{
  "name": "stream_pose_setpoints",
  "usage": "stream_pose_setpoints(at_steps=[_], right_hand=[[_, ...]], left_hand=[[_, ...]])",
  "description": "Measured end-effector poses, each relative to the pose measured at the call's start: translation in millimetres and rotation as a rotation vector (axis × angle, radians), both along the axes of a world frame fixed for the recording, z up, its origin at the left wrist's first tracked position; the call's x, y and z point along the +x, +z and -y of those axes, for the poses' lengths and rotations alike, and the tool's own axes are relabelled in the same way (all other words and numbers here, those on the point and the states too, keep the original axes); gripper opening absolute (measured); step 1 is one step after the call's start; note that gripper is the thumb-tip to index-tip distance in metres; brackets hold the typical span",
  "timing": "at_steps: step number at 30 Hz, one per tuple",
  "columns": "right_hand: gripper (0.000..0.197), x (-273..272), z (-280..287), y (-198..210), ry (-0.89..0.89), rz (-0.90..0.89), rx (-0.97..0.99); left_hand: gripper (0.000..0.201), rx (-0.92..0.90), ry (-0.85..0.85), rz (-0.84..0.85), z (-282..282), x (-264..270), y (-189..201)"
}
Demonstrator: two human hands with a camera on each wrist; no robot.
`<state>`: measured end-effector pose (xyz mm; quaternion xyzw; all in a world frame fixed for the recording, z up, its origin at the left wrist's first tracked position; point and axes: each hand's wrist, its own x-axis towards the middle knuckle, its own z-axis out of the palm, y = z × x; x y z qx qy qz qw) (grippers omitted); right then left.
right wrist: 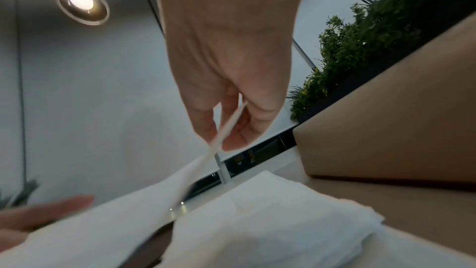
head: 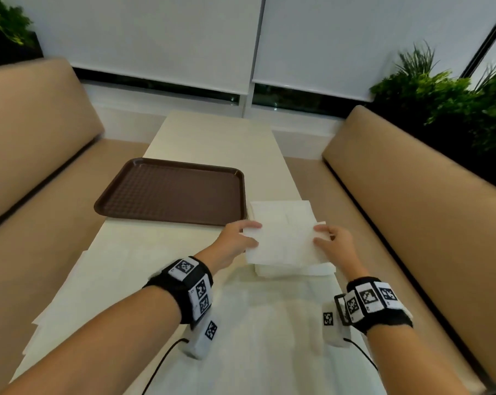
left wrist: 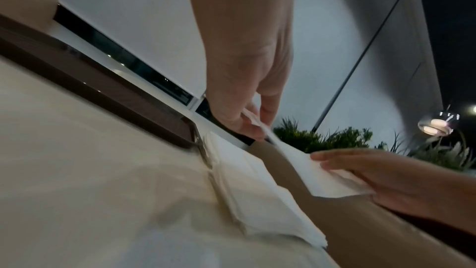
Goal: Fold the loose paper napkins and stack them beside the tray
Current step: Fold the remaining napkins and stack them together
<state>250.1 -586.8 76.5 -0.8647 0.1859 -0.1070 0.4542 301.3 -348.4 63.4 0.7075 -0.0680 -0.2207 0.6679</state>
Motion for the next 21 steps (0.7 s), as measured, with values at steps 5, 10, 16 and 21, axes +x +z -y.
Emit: stream_pose_setpoints(at_steps=[5, 10, 16, 21], right_hand=[[0.032, 31.4, 22.3, -23.3, -0.025, -0.17, -0.34], [0.032, 28.1, 23.2, -57.5, 0.102, -0.371, -0.62], [0.045, 16.6, 0.9, -41.0, -0.04, -0.43, -0.772], [0.04, 28.1, -77.5, -8.8, 0.282, -0.2, -0.649]], left_hand=[[0.031, 0.306, 0.059, 0.128, 45.8, 13.0, -33.6], [0.035, 0.652, -0.025, 0.184, 60.7, 7.7, -59.9], [0.035, 0.78, -0.145, 0.332, 34.5, -15.8, -31.5], [0.018, 0.385, -0.162, 0.271, -63.5, -70.2, 3.9]])
